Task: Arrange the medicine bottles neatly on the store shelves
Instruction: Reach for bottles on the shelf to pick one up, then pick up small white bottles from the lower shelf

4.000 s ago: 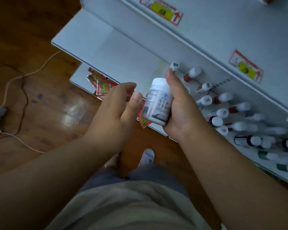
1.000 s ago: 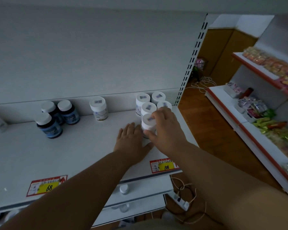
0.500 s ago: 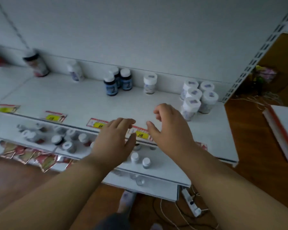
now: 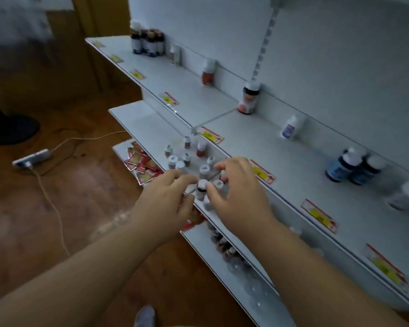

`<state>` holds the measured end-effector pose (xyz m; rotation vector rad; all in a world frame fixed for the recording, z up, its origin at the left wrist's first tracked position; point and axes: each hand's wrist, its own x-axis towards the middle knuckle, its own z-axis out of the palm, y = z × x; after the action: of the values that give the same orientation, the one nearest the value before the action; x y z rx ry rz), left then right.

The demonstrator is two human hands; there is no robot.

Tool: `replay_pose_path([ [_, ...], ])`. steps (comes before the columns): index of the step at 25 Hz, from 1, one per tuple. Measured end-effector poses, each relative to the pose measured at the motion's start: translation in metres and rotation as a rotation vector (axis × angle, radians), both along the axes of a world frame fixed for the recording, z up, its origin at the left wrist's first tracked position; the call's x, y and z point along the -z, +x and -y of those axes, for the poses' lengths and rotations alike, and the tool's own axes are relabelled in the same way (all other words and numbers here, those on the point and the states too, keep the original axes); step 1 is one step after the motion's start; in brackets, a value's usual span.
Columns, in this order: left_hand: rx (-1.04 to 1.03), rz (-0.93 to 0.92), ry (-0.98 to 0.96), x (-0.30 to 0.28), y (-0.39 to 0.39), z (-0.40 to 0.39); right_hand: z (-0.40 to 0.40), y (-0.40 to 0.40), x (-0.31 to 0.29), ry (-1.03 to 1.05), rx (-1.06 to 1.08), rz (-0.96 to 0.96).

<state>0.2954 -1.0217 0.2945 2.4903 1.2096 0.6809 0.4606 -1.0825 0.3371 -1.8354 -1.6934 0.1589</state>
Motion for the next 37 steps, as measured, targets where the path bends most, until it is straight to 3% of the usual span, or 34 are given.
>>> replay_pose_path([
  [6,-0.129,-0.188,-0.117,0.009,-0.097,-0.101,-0.118,-0.078,-0.006,-0.027,-0.067,-0.049],
  [17,-0.153,-0.339,-0.157,0.030,-0.128,-0.323,-0.359,-0.102,0.055,-0.272,-0.084,-0.179],
  [21,-0.140,-0.307,-0.183,0.048,-0.153,-0.402,-0.428,-0.132,0.081,-0.317,-0.082,-0.157],
  [26,0.115,-0.300,-0.254,0.115,-0.168,-0.531,-0.500,-0.167,0.147,-0.397,0.203,-0.272],
  [29,0.153,-0.216,-0.275,0.158,-0.163,-0.577,-0.523,-0.180,0.194,-0.501,0.385,-0.422],
  [37,0.202,-0.019,-0.519,0.319,-0.105,-0.584,-0.587,-0.124,0.366,-0.487,0.808,-0.436],
])
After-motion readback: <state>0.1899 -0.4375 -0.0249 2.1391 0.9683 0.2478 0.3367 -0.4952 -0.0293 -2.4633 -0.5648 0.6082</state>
